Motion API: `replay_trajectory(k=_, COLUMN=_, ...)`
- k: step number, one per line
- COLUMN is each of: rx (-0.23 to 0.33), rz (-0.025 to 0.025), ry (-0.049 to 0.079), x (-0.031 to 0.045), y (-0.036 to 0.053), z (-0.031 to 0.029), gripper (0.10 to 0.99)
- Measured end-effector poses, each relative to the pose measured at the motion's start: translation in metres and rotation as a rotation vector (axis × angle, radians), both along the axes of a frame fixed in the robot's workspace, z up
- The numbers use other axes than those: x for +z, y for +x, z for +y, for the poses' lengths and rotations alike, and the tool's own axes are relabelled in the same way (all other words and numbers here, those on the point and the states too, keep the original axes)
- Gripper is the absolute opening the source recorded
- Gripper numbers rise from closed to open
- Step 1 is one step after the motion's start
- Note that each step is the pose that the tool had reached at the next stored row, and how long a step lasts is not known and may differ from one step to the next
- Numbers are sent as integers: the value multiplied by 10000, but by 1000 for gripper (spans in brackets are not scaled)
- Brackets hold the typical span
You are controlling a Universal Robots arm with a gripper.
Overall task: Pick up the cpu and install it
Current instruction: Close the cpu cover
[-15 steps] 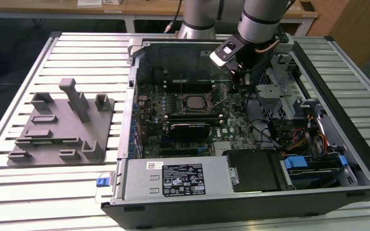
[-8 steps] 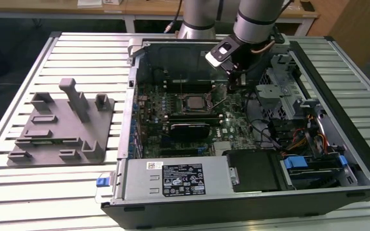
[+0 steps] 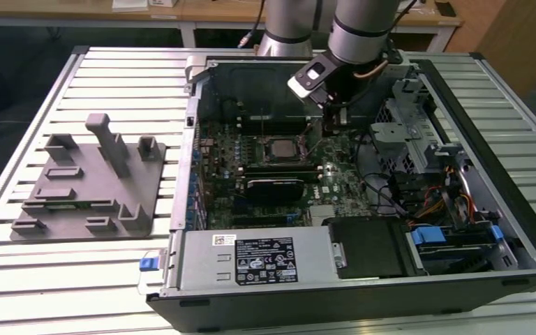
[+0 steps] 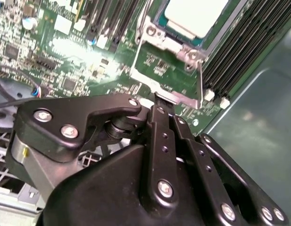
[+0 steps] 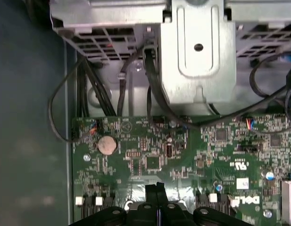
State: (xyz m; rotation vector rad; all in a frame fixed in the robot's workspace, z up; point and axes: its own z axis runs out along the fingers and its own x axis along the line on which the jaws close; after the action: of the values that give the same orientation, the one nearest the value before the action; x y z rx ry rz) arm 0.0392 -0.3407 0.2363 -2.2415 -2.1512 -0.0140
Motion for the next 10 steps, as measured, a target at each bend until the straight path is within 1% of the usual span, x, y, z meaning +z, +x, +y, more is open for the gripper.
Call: replay_trajectory(k=10, rx=-1, rz=0, ry=20, x=-45, y=-206, z=0, gripper=106)
